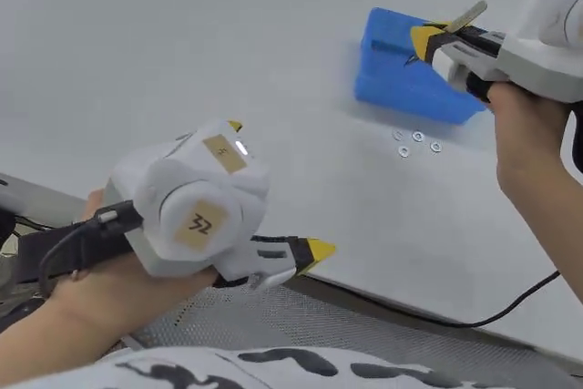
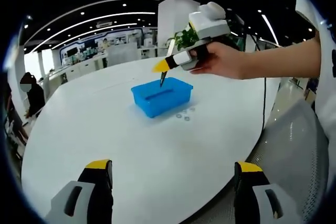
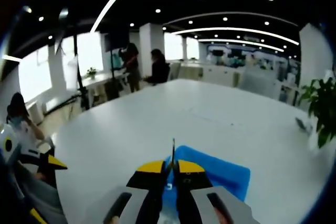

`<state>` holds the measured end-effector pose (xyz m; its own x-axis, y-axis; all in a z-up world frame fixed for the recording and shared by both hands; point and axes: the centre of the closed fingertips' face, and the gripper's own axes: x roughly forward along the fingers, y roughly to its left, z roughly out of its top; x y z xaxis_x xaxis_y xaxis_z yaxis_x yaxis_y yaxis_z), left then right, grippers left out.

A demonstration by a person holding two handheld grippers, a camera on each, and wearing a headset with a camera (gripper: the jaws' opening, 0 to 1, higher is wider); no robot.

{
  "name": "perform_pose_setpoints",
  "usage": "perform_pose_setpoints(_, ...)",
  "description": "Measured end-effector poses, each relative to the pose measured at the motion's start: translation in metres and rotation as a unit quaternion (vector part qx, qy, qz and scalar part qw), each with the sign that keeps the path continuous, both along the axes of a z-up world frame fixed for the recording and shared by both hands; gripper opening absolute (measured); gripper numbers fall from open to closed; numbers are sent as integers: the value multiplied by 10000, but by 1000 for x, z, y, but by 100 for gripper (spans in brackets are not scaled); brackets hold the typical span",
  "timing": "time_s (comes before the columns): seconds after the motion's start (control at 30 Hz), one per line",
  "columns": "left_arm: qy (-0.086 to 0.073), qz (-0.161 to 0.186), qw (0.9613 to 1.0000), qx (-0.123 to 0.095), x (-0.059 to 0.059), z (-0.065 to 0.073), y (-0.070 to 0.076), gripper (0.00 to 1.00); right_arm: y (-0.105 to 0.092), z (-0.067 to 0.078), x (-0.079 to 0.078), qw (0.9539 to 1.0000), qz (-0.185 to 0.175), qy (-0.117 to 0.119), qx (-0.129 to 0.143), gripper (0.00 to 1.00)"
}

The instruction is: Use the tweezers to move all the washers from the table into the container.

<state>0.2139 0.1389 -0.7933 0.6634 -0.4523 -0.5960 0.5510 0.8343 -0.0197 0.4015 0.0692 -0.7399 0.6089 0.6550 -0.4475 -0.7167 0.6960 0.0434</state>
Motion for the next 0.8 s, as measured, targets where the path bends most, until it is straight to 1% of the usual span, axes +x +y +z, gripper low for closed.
perform_pose_setpoints(0.13,0,-17,10000,17,0,0,0,99,-8,0,-16,9998,-173,40,83,4)
perform_pose_setpoints(0.2,29,-24,10000,21,-1,-1,0,99,-12,-4,-24,9995,-276,96,78,4)
perform_pose_setpoints(0.3,18,-25,10000,53,-1,-1,0,99,-16,-15,-32,9991,-352,231,62,4)
perform_pose_setpoints(0.33,6,-19,10000,61,0,-1,0,99,-17,-18,-34,9990,-354,252,42,4)
perform_pose_setpoints(0.37,6,-15,10000,68,0,-1,1,99,-18,-23,-35,9988,-376,327,30,4)
perform_pose_setpoints(0.43,59,-32,10000,65,-1,-3,0,99,-19,-28,-36,9985,-400,383,29,4)
perform_pose_setpoints(0.5,69,-36,9999,93,-2,-4,0,99,-20,-35,-36,9981,-428,434,4,4)
perform_pose_setpoints(0.57,91,-43,9999,105,-2,-4,1,99,-21,-44,-36,9975,-441,539,-73,4)
perform_pose_setpoints(0.7,180,-39,9998,126,-3,-8,1,99,-21,-60,-36,9969,-415,625,-227,4)
perform_pose_setpoints(0.8,214,-25,9997,124,-4,-9,2,99,-20,-68,-35,9968,-388,616,-330,4)
